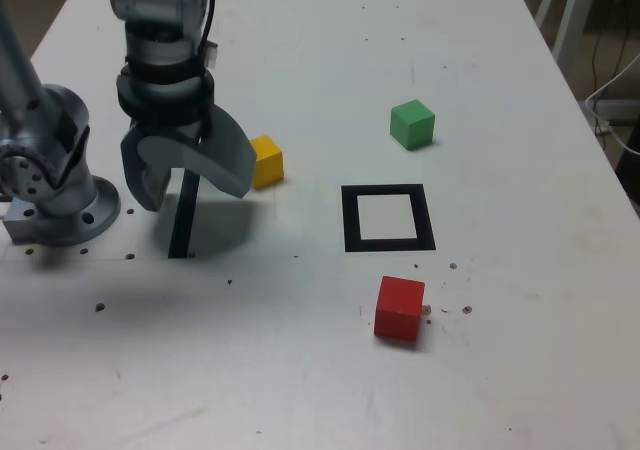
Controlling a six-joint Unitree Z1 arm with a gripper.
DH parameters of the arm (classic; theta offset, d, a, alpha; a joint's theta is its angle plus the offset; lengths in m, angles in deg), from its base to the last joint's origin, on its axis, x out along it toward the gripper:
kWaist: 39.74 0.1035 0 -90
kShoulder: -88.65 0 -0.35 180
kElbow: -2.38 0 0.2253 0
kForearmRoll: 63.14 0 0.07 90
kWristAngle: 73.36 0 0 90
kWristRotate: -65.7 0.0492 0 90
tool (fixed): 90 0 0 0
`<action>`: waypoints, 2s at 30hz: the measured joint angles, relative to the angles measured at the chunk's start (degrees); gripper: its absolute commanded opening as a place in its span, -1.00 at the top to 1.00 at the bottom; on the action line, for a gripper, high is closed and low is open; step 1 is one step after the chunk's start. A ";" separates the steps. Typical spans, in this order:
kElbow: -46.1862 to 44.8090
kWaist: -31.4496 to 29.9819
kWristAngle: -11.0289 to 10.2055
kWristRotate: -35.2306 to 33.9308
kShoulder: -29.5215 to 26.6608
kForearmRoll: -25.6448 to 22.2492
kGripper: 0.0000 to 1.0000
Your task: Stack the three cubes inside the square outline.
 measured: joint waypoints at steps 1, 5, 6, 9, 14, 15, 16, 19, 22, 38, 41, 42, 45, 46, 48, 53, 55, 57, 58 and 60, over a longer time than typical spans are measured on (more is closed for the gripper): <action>-0.03 0.00 -0.03 0.00 0.00 0.07 -0.99; -0.06 0.00 -0.34 0.00 0.00 0.10 -0.99; -0.06 0.00 -0.40 0.00 0.00 0.10 -0.99; 0.04 0.00 -0.44 0.00 0.00 -0.20 -0.99; 0.81 0.00 -0.32 -0.06 0.01 -1.74 -0.99; 1.10 0.00 -0.31 -0.20 0.04 -2.40 -0.99; 1.40 0.00 -0.31 -0.38 0.10 -3.05 -0.99; 2.93 -0.31 -0.73 -1.41 0.50 -4.73 -0.99; 4.89 -1.68 -1.59 -3.22 0.58 -6.75 -0.98; 17.44 -10.62 -0.72 -7.58 6.81 -14.38 -0.98; 19.82 -11.95 -0.43 -8.28 8.51 -15.31 -0.97; 20.87 -12.54 -0.31 -8.74 9.17 -16.05 -0.97; 24.36 -14.67 0.06 -9.90 11.47 -17.29 -0.97; 25.27 -15.20 0.15 -10.17 12.13 -17.53 -0.97; 26.61 -16.38 0.31 -10.69 13.12 -18.01 -0.97; 29.74 -18.57 0.76 -11.64 15.23 -19.25 -0.96; 31.64 -19.67 1.05 -12.04 16.78 -19.77 -0.96; 33.50 -20.82 1.37 -12.50 18.21 -20.71 -0.96; 34.52 -21.36 1.50 -12.71 18.81 -21.23 -0.96; 36.80 -22.35 1.76 -13.11 20.18 -22.21 -0.96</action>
